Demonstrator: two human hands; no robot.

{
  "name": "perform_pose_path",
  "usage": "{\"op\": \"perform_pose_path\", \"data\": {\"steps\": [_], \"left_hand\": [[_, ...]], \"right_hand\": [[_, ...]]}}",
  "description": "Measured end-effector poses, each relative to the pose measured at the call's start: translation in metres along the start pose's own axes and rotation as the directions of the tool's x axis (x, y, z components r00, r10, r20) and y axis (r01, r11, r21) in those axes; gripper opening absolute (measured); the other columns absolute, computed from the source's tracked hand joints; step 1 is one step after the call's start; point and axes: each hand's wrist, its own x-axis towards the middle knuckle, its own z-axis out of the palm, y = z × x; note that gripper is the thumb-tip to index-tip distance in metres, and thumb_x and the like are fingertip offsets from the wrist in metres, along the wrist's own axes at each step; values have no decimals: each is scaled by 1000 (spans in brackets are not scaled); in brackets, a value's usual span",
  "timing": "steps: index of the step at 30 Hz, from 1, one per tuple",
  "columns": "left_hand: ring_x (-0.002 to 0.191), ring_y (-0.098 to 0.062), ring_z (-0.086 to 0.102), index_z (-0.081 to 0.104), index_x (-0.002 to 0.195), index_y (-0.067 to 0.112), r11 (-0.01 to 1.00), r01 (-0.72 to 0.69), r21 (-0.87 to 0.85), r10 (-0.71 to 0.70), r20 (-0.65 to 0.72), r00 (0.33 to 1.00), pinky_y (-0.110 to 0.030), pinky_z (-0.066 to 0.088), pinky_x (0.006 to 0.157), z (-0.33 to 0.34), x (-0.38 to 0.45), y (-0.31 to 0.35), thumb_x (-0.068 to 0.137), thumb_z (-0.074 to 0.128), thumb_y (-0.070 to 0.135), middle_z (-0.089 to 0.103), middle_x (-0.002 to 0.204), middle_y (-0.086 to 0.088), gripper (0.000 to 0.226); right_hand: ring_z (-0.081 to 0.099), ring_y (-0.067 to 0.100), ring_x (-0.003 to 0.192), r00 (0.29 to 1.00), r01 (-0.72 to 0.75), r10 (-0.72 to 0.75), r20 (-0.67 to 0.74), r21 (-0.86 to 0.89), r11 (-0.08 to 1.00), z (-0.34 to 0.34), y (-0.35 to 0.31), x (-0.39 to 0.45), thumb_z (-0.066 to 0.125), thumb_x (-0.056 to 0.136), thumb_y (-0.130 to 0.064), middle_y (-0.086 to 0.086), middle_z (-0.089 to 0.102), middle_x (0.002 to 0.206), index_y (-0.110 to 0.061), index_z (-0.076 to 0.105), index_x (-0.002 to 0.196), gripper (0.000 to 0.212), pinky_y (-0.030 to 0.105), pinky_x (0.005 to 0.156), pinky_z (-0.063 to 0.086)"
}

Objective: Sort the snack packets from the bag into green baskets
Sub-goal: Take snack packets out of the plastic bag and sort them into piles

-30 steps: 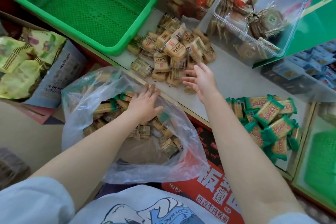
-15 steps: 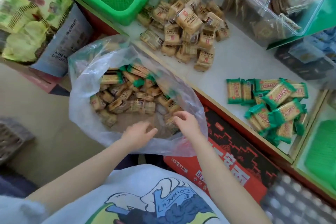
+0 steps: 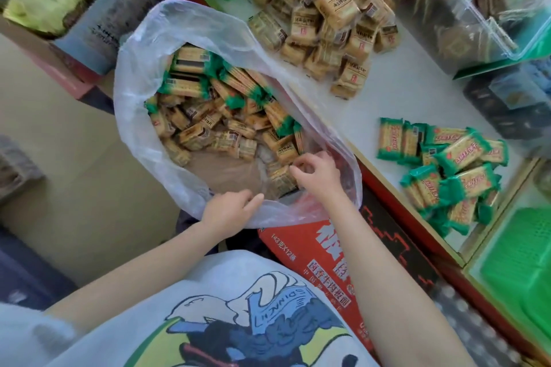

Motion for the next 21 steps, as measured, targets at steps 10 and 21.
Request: {"op": "perform_pose_path", "data": {"steps": [10, 21], "left_hand": [[82, -28, 60, 45, 78, 27, 996, 63, -60, -65, -28, 998, -38, 42, 70, 7, -10, 2, 104, 25, 56, 61, 78, -1, 43], [98, -7, 62, 59, 120, 27, 809, -18, -588, -92, -157, 983, -25, 44, 78, -47, -21, 44, 100, 54, 44, 64, 108, 11, 27]], "right_hand": [[31, 35, 135, 983, 43, 27, 181, -370, 928, 30, 3, 19, 74, 87, -43, 12, 35, 142, -33, 63, 123, 39, 49, 113, 28], [68, 11, 77, 988, -122, 20, 153, 698, 705, -23, -28, -48, 72, 91, -36, 3, 74, 87, -12, 68, 96, 24, 26, 70, 55]]}}
